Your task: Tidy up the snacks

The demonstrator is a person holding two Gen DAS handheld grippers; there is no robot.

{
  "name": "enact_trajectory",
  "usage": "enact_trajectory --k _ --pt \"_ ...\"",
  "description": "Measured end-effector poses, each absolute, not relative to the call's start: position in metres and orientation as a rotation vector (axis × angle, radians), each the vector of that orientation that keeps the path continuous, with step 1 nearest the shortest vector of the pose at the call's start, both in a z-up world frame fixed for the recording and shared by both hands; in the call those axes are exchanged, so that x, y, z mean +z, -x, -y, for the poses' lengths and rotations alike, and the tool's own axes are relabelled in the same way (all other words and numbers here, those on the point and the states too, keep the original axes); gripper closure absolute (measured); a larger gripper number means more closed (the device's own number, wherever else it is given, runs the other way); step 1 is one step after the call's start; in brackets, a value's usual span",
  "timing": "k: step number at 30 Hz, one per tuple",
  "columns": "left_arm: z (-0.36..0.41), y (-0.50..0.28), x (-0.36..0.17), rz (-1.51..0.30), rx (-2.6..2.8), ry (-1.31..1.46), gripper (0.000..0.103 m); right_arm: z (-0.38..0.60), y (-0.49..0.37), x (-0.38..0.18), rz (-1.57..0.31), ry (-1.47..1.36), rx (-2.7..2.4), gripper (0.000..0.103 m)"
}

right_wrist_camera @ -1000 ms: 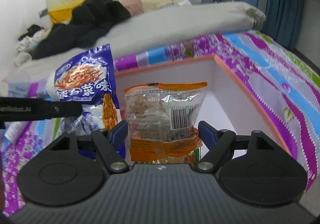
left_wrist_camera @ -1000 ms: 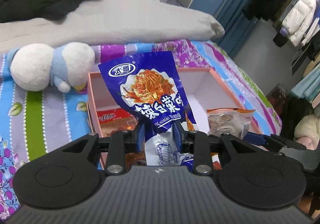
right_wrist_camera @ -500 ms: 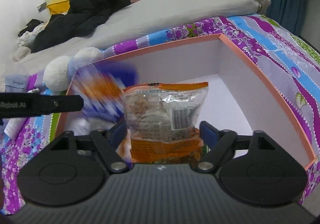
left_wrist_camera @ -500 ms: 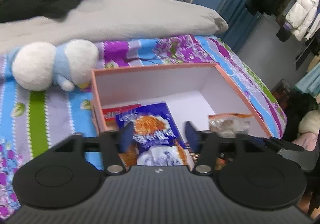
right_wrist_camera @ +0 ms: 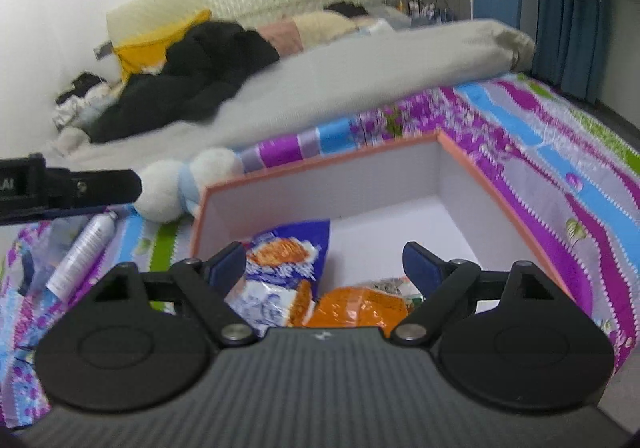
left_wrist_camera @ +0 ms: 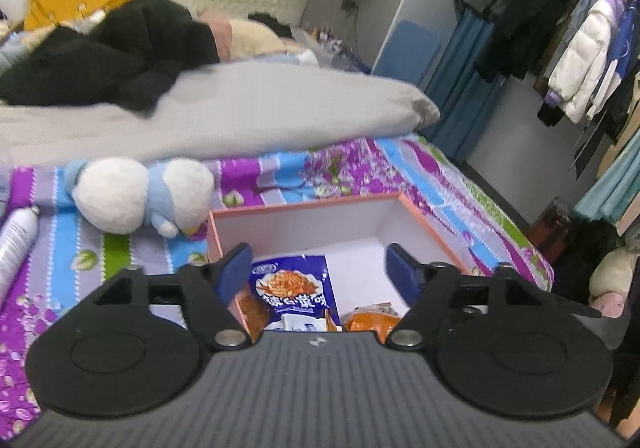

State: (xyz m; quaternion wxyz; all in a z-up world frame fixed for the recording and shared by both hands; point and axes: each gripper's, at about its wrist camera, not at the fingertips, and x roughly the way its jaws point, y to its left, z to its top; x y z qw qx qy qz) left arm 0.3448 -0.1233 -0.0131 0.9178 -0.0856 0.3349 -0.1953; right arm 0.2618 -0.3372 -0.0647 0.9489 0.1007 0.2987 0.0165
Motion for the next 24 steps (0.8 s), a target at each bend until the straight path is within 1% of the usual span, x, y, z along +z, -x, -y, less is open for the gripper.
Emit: enact_trajectory --k 1,2,7,11,17,24 --pt "0.120 -0.337 -0.006 -0.671 -0.389 0.171 0.013 0.336 -0.254 -0.058 -0.585 -0.209 0.034 0.004" --pt "0.117 -0.329 0.001 -0.653 -0.376 0.167 0.009 0.336 -0.249 -0.052 -0.569 -0.214 0.030 0.000" --pt "0.103 -0.290 0.029 -0.607 -0.368 0.178 0.007 0.331 -0.222 -0.028 -0.518 -0.212 0.013 0.000" --pt "0.100 -0.260 0.046 -0.580 -0.388 0.173 0.002 0.329 -0.198 -0.009 -0.479 -0.204 0.017 0.000" --pt "0.104 -0.219 0.061 -0.555 -0.387 0.123 0.001 0.329 -0.163 0.012 -0.442 -0.195 -0.001 0.000" --pt "0.100 -0.173 0.069 -0.542 -0.386 0.113 0.001 0.322 -0.126 0.020 -0.421 -0.183 -0.010 0.000"
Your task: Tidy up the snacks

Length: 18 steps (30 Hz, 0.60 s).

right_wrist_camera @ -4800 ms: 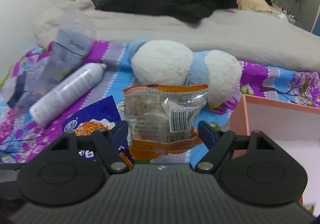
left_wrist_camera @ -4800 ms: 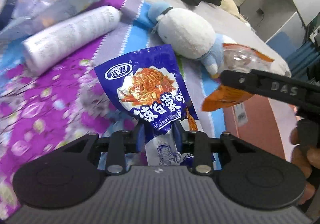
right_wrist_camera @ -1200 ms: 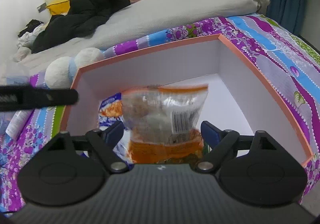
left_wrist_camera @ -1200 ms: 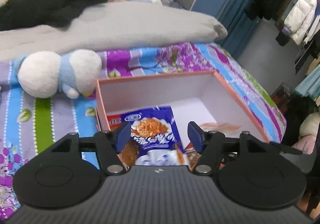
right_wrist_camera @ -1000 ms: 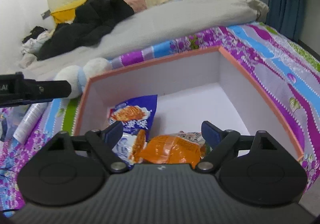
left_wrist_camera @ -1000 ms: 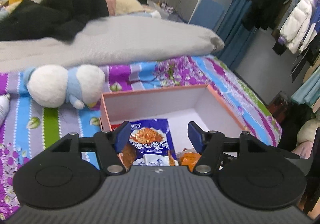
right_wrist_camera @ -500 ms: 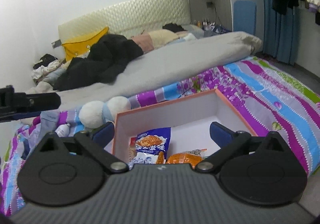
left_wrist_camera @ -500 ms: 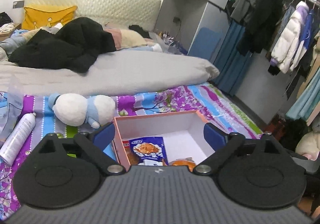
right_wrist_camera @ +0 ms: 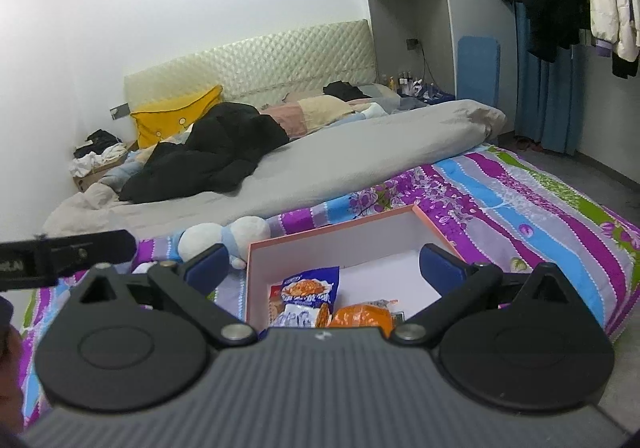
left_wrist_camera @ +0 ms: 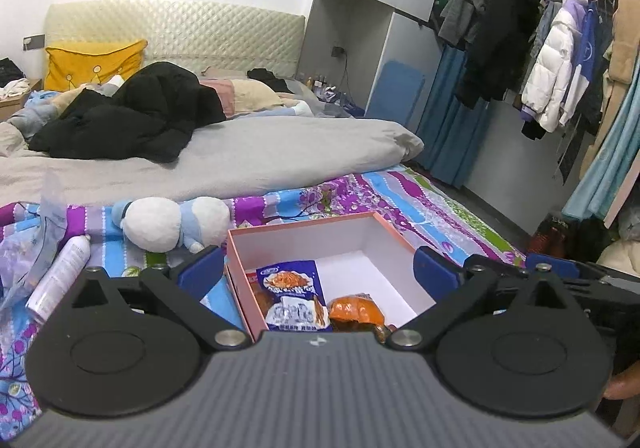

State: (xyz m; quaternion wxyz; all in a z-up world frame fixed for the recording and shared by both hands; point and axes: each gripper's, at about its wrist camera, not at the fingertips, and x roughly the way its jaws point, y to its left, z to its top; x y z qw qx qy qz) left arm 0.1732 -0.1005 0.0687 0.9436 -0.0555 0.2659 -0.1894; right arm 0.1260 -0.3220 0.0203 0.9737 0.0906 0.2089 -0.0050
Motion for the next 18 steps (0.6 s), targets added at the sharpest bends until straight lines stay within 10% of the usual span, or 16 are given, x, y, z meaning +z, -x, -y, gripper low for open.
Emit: enact_trajectory --k 18 --pt "0.089 -0.097 0.061 -0.551 -0.345 0.105 0.000 0.308 -0.067 0.004 -0.420 -0.175 -0.048 0.000"
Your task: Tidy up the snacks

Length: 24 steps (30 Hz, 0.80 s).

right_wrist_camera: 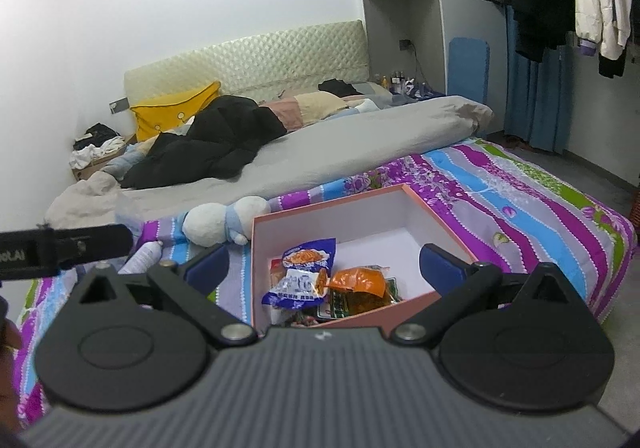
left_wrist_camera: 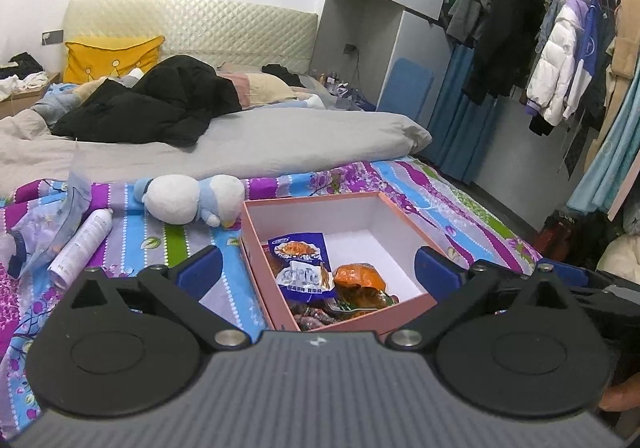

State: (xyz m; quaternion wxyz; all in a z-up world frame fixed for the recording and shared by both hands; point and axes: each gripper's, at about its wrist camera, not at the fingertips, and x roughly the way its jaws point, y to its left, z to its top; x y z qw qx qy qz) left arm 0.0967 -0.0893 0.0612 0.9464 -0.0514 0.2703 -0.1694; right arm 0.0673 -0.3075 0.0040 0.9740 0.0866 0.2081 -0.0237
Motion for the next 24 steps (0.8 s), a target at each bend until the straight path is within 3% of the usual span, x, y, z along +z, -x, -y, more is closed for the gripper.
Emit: enact_trajectory --k 24 --pt "0.081 -0.087 0.050 -0.591 -0.299 0.086 0.000 0.298 -0.048 -0.013 -0.441 -0.178 -0.021 0.000"
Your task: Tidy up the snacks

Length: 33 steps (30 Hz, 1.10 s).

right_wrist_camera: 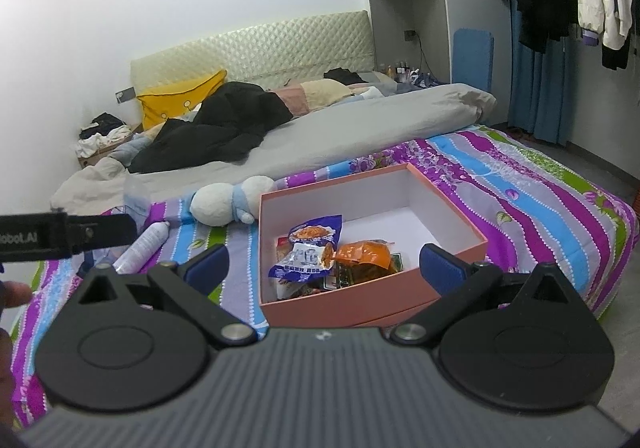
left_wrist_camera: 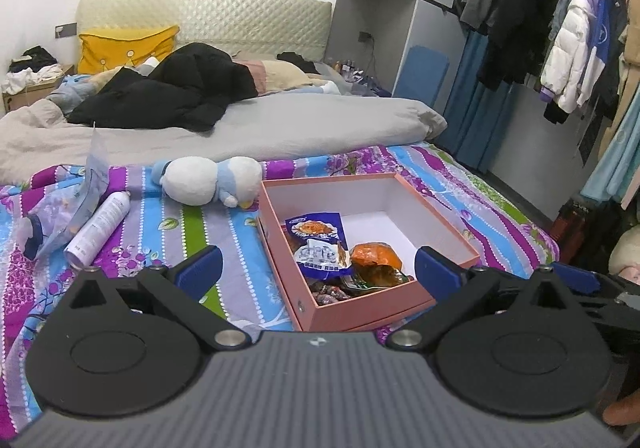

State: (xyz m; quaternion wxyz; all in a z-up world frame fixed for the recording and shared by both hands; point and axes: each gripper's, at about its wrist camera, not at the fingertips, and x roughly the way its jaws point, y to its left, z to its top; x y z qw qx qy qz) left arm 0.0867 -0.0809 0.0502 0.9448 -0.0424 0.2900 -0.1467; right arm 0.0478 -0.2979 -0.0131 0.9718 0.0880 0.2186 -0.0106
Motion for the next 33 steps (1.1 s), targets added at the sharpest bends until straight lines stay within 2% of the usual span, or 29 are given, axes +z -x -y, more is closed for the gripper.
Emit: enact_trajectory --k 33 --pt "0.078 -0.074 0.057 -0.564 -0.311 0.075 0.000 0.294 -0.043 -0.011 -0.432 -0.176 -0.012 0.000"
